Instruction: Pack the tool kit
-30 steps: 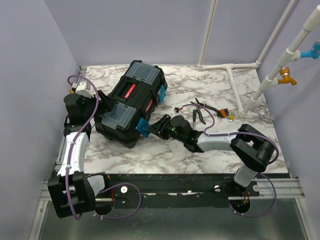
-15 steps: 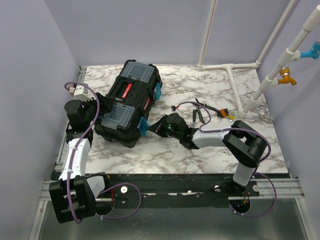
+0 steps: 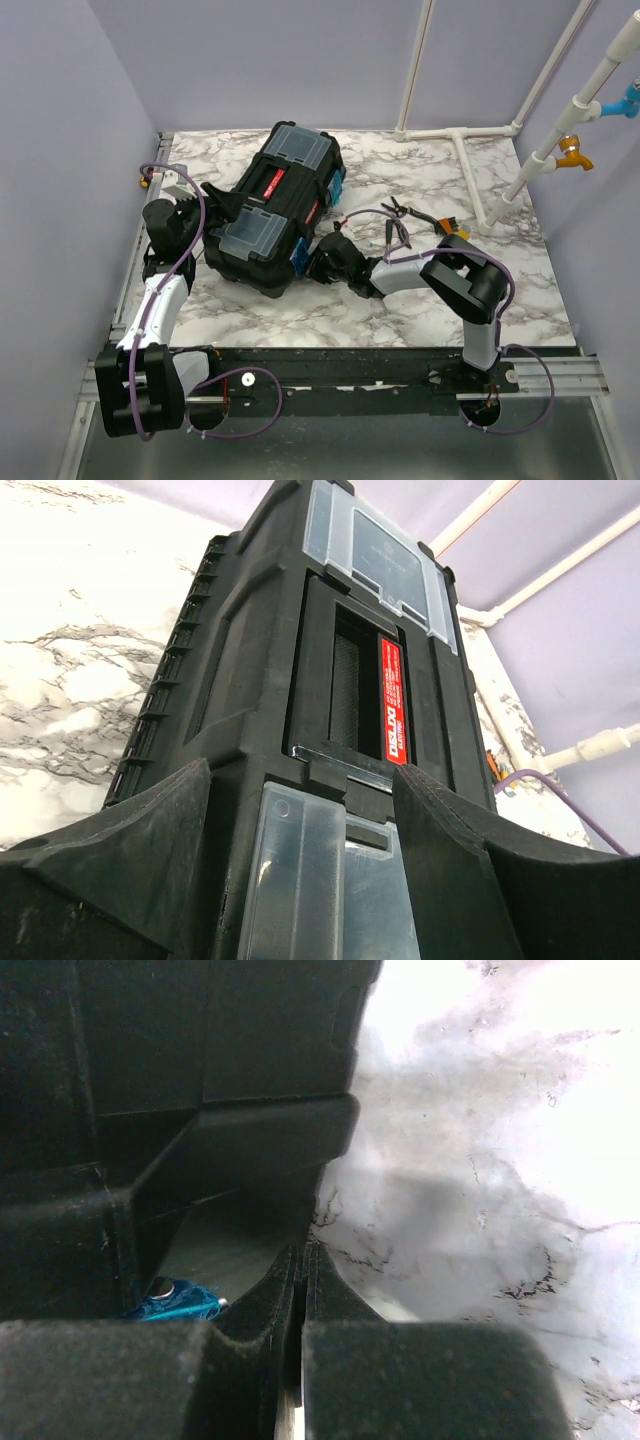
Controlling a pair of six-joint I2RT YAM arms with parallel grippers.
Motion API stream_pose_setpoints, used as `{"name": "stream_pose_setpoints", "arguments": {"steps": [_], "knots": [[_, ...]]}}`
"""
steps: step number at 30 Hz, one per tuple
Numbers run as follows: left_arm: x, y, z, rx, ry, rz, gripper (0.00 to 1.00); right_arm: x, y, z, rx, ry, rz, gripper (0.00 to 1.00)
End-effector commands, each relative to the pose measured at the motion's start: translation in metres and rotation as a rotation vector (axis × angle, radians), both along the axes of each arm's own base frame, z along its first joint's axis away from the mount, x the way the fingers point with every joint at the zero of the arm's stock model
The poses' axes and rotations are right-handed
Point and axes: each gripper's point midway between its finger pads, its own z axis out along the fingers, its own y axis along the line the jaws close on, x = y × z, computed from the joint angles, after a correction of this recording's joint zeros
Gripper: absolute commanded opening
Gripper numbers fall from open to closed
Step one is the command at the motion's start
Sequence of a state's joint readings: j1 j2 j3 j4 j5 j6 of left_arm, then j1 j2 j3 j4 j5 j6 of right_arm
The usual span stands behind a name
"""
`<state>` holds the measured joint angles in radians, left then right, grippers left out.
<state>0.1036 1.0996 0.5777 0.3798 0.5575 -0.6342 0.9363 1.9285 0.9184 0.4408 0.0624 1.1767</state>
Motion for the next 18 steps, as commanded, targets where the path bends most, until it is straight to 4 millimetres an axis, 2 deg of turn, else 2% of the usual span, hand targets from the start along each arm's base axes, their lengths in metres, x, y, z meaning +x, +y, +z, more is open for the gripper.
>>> {"name": "stream_pose_setpoints", "arguments": {"steps": [1,2,5,9,13,18], "knots": [[-0.12,-0.073,-0.121,-0.269,0.723,-0.307,0.72,0.017,0.026,0.062,0.122,-0.125,0.029,0.01],[-0.118,-0.072,-0.118,-0.267,0.715,-0.294,0.72,0.021,0.023,0.065,0.114,-0.123,0.031,0.01],[-0.117,-0.086,-0.113,-0.249,0.689,-0.315,0.76,0.034,0.016,0.068,0.095,-0.097,0.077,0.01],[-0.104,-0.099,-0.105,-0.257,0.656,-0.329,0.81,0.06,0.013,0.072,0.025,-0.095,0.12,0.01],[-0.073,-0.109,-0.096,-0.283,0.64,-0.347,0.81,0.092,0.015,0.064,-0.019,-0.075,0.153,0.01],[-0.023,-0.126,-0.069,-0.337,0.543,-0.37,0.8,0.148,-0.001,0.067,-0.024,-0.077,0.107,0.01]]}}
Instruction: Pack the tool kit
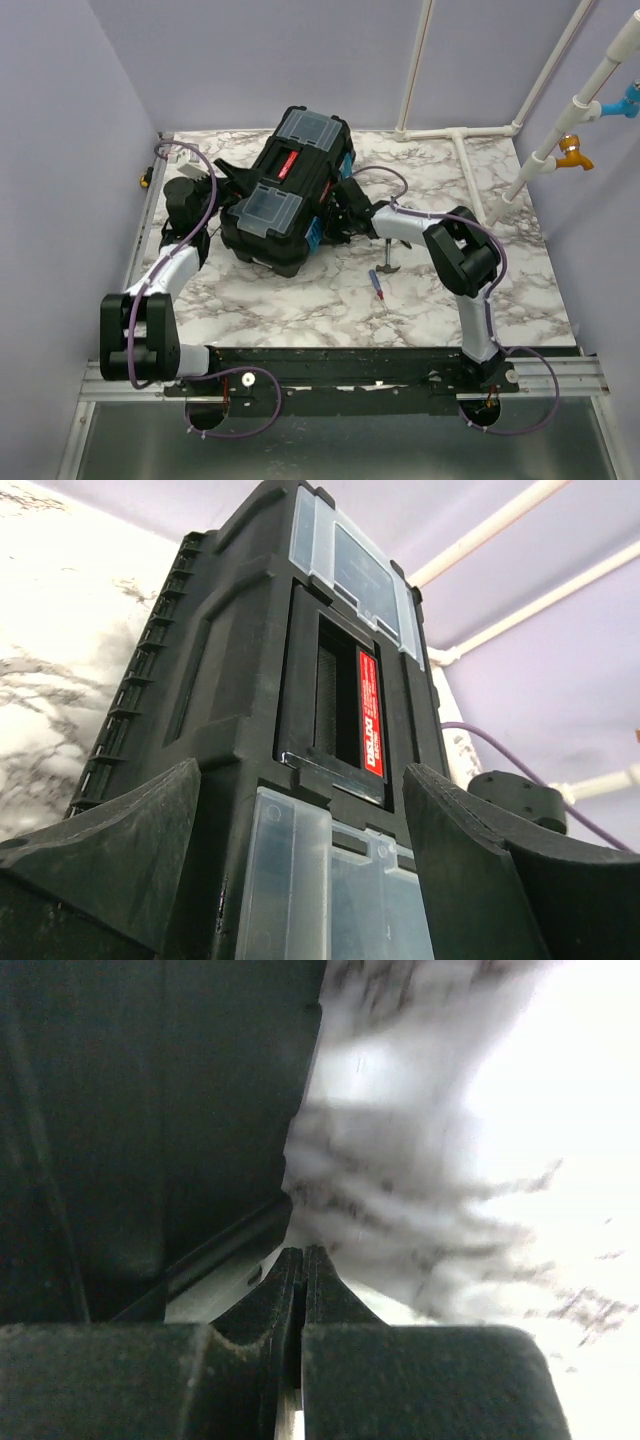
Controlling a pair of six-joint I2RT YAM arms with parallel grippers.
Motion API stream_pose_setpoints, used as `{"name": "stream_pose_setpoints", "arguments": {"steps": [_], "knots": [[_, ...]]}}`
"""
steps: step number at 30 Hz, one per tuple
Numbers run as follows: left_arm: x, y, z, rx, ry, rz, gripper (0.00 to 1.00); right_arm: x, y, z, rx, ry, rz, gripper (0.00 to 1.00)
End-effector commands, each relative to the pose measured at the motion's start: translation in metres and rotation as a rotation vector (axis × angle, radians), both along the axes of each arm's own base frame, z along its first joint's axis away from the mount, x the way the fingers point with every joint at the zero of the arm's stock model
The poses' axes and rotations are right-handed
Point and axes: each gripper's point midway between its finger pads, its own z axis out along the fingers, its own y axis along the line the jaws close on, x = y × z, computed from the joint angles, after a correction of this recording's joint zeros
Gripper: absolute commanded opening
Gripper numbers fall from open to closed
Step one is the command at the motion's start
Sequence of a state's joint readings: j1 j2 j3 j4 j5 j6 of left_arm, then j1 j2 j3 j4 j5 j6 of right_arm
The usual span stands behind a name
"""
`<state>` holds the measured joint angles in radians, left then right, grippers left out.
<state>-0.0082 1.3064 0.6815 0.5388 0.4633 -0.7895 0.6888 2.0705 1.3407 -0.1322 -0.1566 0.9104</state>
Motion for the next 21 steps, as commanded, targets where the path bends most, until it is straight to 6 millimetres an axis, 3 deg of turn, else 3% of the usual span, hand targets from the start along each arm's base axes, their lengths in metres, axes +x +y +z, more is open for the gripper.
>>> {"name": "stream_pose_setpoints", "arguments": {"steps": [1,4,7,11,15,17,21], "knots": [[-0.057,-0.1,-0.074,-0.215,0.498,-0.406,0.8,0.08,0.041,0.082,0.227,-0.224,0.01,0.01],[-0.041,-0.11,-0.059,-0.214,0.47,-0.42,0.8,0.105,0.02,0.095,0.186,-0.248,-0.015,0.01],[-0.033,-0.1,-0.042,-0.163,0.42,-0.359,0.82,0.118,-0.01,0.114,0.148,-0.298,-0.04,0.03],[-0.022,-0.061,-0.023,-0.106,0.342,-0.214,0.88,0.117,-0.057,0.151,0.06,-0.434,-0.055,0.08],[-0.021,-0.02,0.009,-0.056,0.191,-0.057,0.97,0.112,-0.109,0.194,-0.078,-0.586,-0.108,0.1],[-0.026,0.0,0.025,0.014,0.11,0.033,0.99,0.109,-0.14,0.213,-0.164,-0.656,-0.175,0.1],[-0.035,0.046,0.034,0.191,-0.011,0.236,0.98,0.091,-0.203,0.243,-0.299,-0.798,-0.387,0.08]]}}
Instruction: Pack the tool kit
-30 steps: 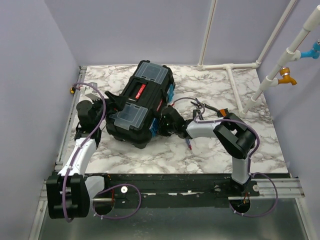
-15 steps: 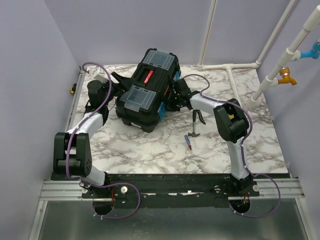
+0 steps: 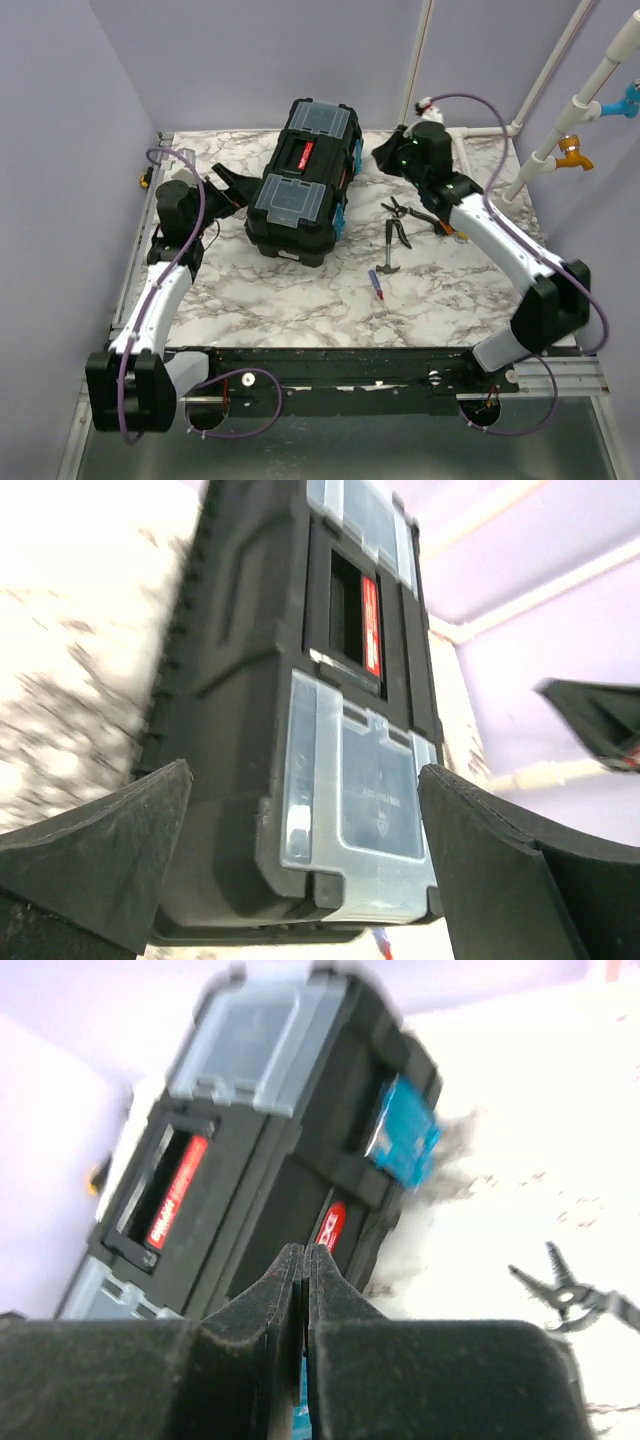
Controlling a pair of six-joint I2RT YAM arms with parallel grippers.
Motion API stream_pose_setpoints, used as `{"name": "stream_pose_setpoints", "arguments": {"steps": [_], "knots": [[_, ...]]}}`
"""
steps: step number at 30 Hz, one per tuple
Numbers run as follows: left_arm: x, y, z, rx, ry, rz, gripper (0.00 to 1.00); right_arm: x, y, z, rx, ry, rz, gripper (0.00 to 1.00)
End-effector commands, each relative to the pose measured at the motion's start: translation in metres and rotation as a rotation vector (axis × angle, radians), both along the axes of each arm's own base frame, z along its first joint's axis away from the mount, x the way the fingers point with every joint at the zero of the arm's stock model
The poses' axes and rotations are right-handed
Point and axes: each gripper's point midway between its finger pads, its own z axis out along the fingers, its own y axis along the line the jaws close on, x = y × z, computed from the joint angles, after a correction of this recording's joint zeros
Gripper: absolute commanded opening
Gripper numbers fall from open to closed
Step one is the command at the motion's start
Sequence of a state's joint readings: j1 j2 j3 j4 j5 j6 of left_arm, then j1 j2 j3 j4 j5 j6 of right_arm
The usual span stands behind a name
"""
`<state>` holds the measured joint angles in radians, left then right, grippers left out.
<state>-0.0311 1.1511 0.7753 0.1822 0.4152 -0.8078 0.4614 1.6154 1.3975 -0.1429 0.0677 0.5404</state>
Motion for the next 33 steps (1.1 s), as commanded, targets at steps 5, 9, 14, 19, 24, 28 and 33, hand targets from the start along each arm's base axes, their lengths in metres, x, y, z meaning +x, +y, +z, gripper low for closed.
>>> {"name": "stream_pose_setpoints", "arguments": {"steps": [5,9,14,19,24,28,33], "knots": [[-0.015,0.098,-0.018,0.349,-0.115,0.406,0.99,-0.046,-0.122,0.001,-0.192,-0.374,-0.351,0.31],[-0.025,0.135,-0.032,0.514,-0.214,0.576,0.99,-0.065,-0.164,-0.029,-0.208,-0.369,-0.452,0.52],[-0.039,0.152,-0.057,0.602,-0.292,0.665,0.99,-0.06,-0.208,-0.072,-0.254,-0.272,-0.499,0.59],[-0.023,0.126,-0.069,0.663,-0.305,0.473,0.98,-0.078,-0.202,-0.105,-0.367,-0.429,-0.292,0.61],[-0.016,0.121,-0.088,0.673,-0.276,0.428,0.99,-0.08,-0.209,-0.132,-0.373,-0.396,-0.326,0.62],[-0.013,0.121,-0.089,0.691,-0.273,0.417,0.95,-0.074,-0.219,-0.146,-0.371,-0.391,-0.38,0.63],[-0.02,0.113,-0.078,0.733,-0.413,0.391,0.92,-0.073,-0.229,-0.162,-0.355,-0.404,-0.43,0.65]]}}
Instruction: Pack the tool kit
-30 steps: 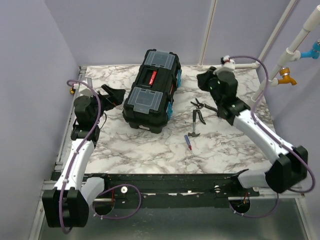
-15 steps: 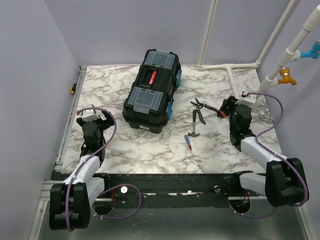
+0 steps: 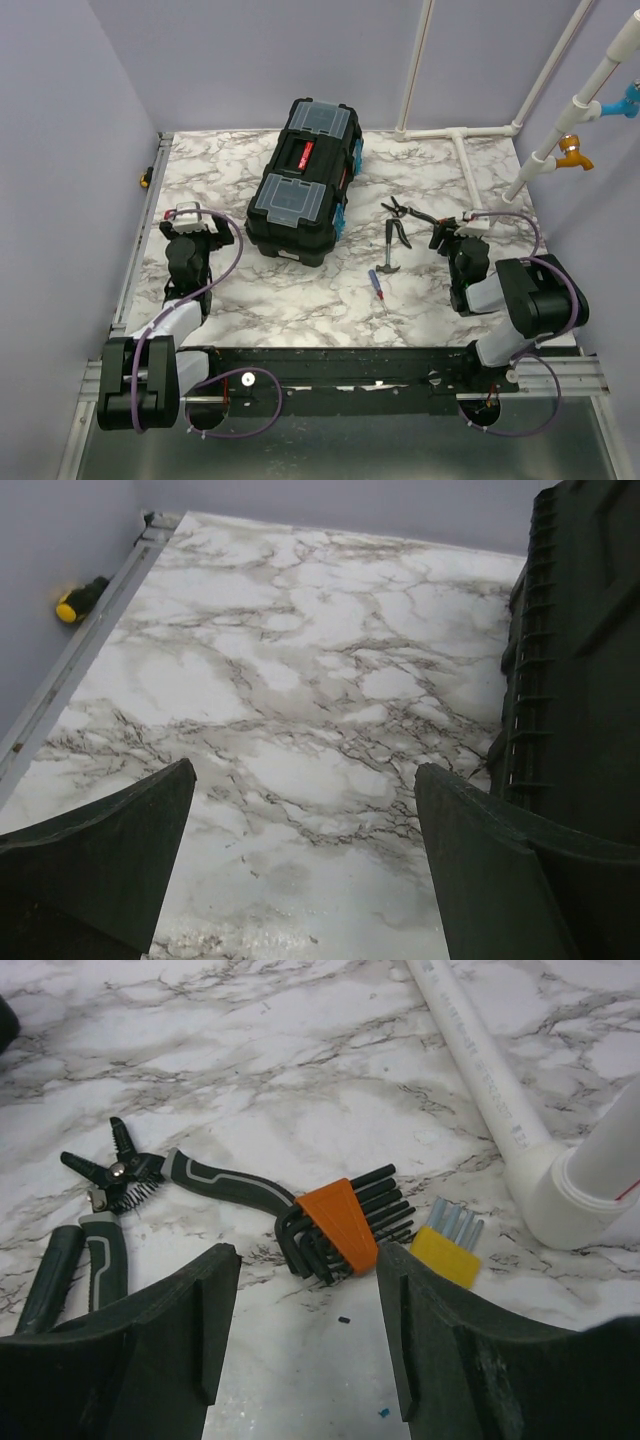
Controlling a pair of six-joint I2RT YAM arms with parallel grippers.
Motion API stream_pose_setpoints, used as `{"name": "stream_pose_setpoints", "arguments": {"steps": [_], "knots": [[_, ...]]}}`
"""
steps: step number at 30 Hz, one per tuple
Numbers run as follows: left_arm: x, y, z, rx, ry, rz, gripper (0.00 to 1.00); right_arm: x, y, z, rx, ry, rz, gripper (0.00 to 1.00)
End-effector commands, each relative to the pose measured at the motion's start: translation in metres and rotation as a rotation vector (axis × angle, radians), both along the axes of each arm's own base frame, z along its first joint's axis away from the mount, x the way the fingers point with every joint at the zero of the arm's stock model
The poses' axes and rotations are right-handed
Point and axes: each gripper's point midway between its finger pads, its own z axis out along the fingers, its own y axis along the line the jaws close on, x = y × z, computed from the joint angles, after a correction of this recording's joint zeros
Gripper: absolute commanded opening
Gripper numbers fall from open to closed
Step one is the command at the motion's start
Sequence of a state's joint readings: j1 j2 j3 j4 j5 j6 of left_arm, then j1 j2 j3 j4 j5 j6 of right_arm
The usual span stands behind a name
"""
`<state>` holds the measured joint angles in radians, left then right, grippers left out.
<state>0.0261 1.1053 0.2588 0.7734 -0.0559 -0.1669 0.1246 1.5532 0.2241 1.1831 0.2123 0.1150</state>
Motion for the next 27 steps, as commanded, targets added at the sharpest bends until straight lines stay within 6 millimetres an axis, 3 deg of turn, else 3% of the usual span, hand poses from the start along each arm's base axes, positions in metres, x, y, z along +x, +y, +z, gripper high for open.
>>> {"name": "stream_pose_setpoints", "arguments": {"steps": [1,5,6,7,8,10,11,27], "knots": [[-0.003,-0.011,0.021,0.096,-0.163,-0.086,0.9,0.006,-0.009,0.013,0.013,-0.088,-0.04,0.65],[0.007,-0.01,0.013,0.097,-0.141,-0.085,0.83,0.012,-0.011,0.012,0.009,-0.08,-0.051,0.66],[0.009,-0.008,0.011,0.095,-0.125,-0.073,0.84,0.012,-0.012,0.012,0.012,-0.075,-0.055,0.73],[0.012,-0.009,0.008,0.093,-0.11,-0.078,0.86,0.012,-0.012,0.013,0.012,-0.082,-0.053,0.95],[0.015,-0.013,0.006,0.104,-0.109,-0.104,0.87,0.011,-0.012,0.015,0.006,-0.096,-0.052,1.0],[0.016,-0.017,0.004,0.122,-0.087,-0.125,0.98,0.01,-0.005,0.015,-0.006,-0.093,-0.005,1.0],[0.016,-0.014,0.007,0.116,-0.107,-0.107,0.98,0.009,-0.002,0.014,-0.012,-0.093,0.01,1.0],[0.017,-0.015,0.006,0.122,-0.099,-0.113,0.98,0.011,0.0,0.013,-0.01,-0.084,0.023,1.0]]}}
